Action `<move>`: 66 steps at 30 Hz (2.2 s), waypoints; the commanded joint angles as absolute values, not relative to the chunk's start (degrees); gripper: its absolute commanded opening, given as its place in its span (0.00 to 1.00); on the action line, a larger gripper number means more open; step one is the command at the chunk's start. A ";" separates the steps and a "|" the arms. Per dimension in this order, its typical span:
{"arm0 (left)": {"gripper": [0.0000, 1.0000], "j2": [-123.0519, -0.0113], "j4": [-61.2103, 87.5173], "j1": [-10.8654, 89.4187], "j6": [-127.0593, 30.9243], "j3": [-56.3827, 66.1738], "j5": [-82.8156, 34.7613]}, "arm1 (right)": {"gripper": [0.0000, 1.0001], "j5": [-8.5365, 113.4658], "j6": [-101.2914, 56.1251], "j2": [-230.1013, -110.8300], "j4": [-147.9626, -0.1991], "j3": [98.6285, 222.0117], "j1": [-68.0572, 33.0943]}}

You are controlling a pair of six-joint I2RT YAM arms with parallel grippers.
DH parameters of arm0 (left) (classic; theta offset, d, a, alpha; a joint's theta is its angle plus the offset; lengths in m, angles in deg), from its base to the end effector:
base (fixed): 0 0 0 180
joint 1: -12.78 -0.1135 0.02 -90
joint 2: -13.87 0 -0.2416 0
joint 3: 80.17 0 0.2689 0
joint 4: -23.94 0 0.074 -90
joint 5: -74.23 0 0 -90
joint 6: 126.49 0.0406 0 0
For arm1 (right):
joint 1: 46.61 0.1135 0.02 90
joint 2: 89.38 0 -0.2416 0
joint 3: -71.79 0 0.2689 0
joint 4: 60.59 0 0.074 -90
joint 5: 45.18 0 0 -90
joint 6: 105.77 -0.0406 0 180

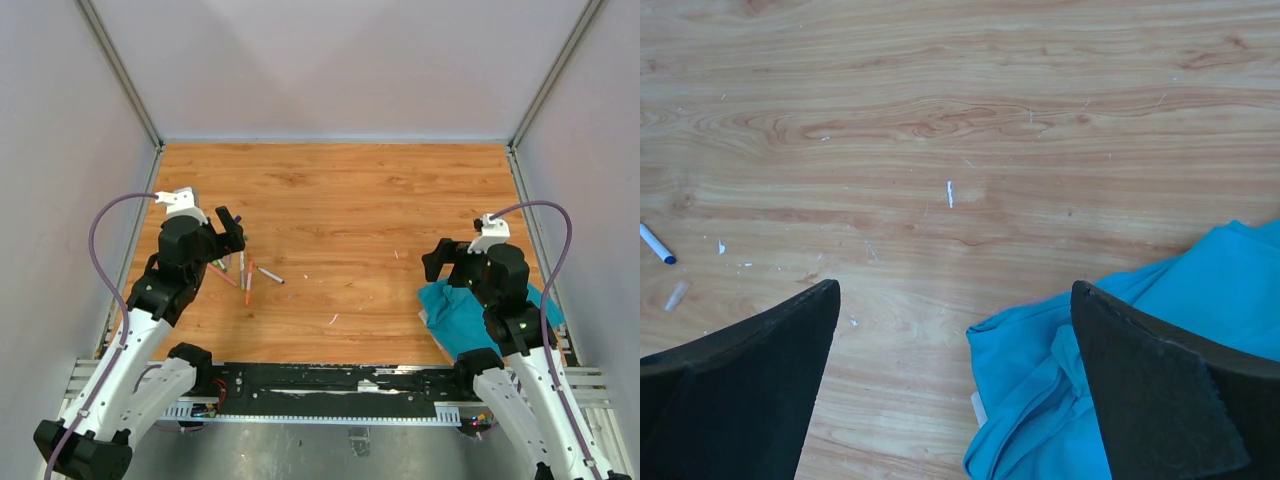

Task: Insert the pens into the pen caps
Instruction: Pick up the pen from the center of the board.

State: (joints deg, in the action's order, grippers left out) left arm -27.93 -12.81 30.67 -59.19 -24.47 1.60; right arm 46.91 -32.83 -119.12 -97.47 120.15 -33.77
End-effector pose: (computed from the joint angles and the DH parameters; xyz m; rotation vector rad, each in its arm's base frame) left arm 0.1986 -0.0514 0.2953 -0.2785 1.9343 -0.1691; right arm 0.1692 0.0401 0.2833 0.0451 1.9076 0.3895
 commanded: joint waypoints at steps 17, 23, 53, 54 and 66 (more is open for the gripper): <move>1.00 -31.81 -11.97 28.82 -61.01 -22.51 -4.16 | 0.98 49.95 -38.13 -121.75 -99.33 122.99 -35.96; 1.00 -39.88 -9.03 28.78 -61.90 -23.16 -6.46 | 0.98 49.46 -39.84 -122.34 -101.20 121.29 -36.06; 0.56 -43.18 -7.03 22.56 -79.08 -39.21 7.60 | 0.96 48.56 -40.53 -122.94 -103.20 118.17 -36.07; 0.54 -43.71 -6.74 22.53 -78.88 -39.28 7.73 | 0.96 48.48 -40.63 -123.02 -103.19 118.08 -36.12; 0.49 -50.59 -2.32 22.09 -77.75 -40.11 5.17 | 0.96 48.43 -41.04 -123.67 -103.45 117.86 -36.13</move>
State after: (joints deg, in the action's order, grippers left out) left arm -49.02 -5.59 22.67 -78.70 -39.70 5.62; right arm 49.49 -40.15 -123.82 -102.52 118.55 -34.84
